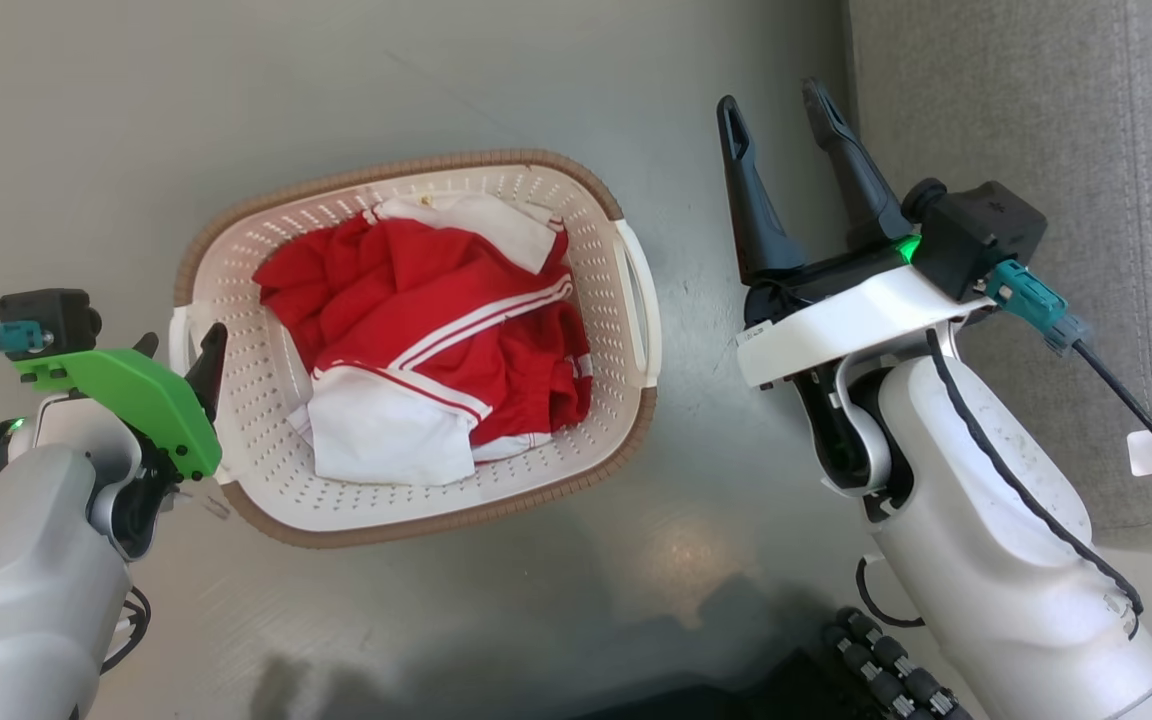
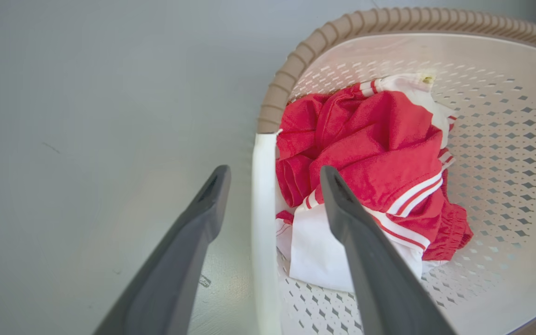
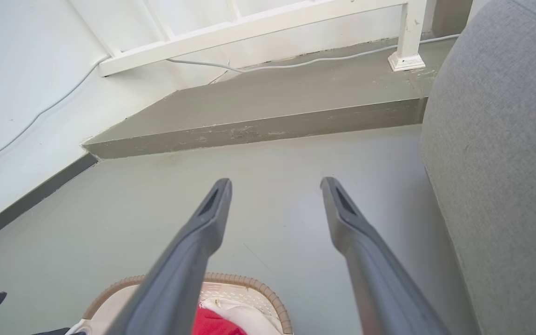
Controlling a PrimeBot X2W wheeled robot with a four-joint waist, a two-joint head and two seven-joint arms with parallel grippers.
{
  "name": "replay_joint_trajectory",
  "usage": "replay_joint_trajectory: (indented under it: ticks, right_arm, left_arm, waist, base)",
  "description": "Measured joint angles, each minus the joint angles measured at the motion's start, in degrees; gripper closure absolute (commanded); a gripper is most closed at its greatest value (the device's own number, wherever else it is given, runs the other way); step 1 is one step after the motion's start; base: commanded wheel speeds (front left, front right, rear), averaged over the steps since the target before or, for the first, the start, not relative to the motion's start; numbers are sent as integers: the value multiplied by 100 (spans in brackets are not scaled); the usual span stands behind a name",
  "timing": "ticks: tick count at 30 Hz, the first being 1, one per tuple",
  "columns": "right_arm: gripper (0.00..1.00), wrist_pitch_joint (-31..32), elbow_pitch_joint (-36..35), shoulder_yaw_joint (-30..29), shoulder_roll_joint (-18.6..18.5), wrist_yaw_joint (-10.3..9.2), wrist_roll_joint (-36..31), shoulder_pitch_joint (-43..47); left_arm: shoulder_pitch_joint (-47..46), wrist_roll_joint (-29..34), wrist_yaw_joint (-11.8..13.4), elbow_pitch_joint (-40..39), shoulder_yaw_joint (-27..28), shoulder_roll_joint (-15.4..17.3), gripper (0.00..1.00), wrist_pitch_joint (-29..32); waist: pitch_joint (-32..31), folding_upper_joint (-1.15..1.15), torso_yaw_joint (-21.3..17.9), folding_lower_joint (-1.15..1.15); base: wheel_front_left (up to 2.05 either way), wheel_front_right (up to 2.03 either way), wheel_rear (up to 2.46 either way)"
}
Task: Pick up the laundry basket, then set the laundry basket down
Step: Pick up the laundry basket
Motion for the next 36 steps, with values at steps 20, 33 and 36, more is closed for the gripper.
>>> replay_joint_trajectory:
  ticks: [20,33,36]
  right_arm:
    - [0,0,423,-242,0,20,240,236]
    - [0,0,746,-477,2,199,104,521]
    - [0,0,780,-557,4,236,70,623]
  left_arm:
    - [399,-121,0,-278,-357,-43,0,-1009]
    - [800,-94,0,-573,-307,-49,0,-1214]
    - [915,-51,0,-668,-243,-51,0,-1214]
  waist:
    - [-1177,0,109,0]
    - [-2129,0,238,0]
    - [-2373,0,277,0]
  base:
    - [0,0,0]
    - [0,0,0]
    - [0,0,0]
